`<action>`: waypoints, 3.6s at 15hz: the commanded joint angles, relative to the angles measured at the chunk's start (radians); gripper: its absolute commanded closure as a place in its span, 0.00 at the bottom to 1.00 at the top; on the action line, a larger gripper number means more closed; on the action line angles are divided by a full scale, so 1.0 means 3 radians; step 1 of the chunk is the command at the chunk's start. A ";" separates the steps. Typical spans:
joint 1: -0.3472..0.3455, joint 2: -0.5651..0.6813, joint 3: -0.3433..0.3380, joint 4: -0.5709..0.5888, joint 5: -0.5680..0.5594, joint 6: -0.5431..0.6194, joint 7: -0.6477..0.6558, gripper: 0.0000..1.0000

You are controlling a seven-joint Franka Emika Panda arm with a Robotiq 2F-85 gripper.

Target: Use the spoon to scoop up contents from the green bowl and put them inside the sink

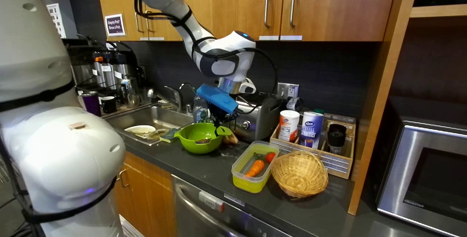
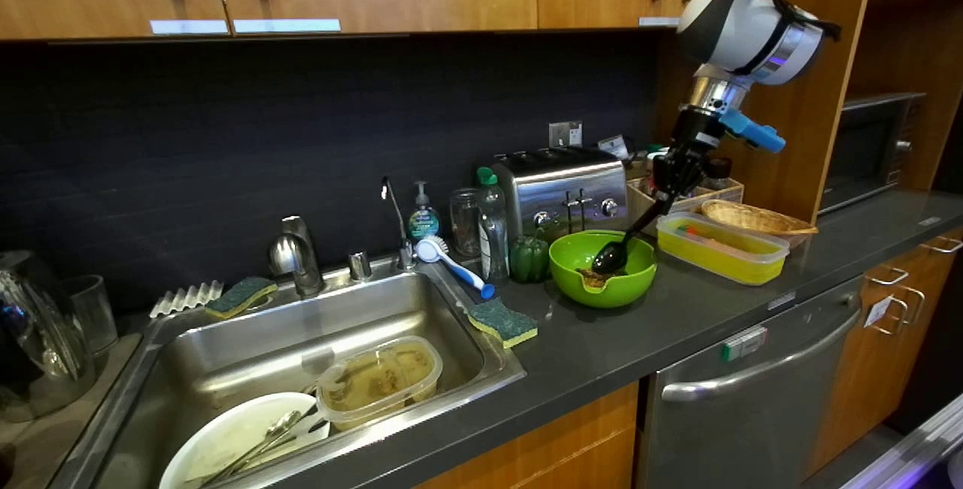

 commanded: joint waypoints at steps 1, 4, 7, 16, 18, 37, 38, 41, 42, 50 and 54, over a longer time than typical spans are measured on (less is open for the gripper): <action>0.0083 -0.0190 0.0006 -0.0130 -0.0271 0.0141 0.0274 0.99; 0.0135 -0.0189 -0.0011 -0.0139 -0.0341 0.0133 0.0352 0.99; 0.0164 -0.0152 -0.0015 -0.0142 -0.0355 0.0118 0.0368 0.99; 0.0234 -0.0104 -0.0047 -0.0188 -0.0225 0.0071 0.0278 0.99; 0.0249 -0.0099 -0.0070 -0.0191 -0.0122 0.0054 0.0220 0.99; 0.0178 0.0040 -0.0256 -0.0256 0.1066 -0.0409 -0.0466 0.99; 0.0158 0.0056 -0.0264 -0.0257 0.1143 -0.0458 -0.0520 0.99; 0.0090 0.0107 -0.0283 -0.0257 0.1340 -0.0598 -0.0676 0.99; 0.0067 0.0126 -0.0283 -0.0254 0.1383 -0.0634 -0.0710 0.99; -0.0091 0.0268 -0.0302 -0.0203 0.1625 -0.0925 -0.0917 0.99; -0.0197 0.0388 -0.0342 -0.0157 0.1782 -0.1142 -0.1058 0.99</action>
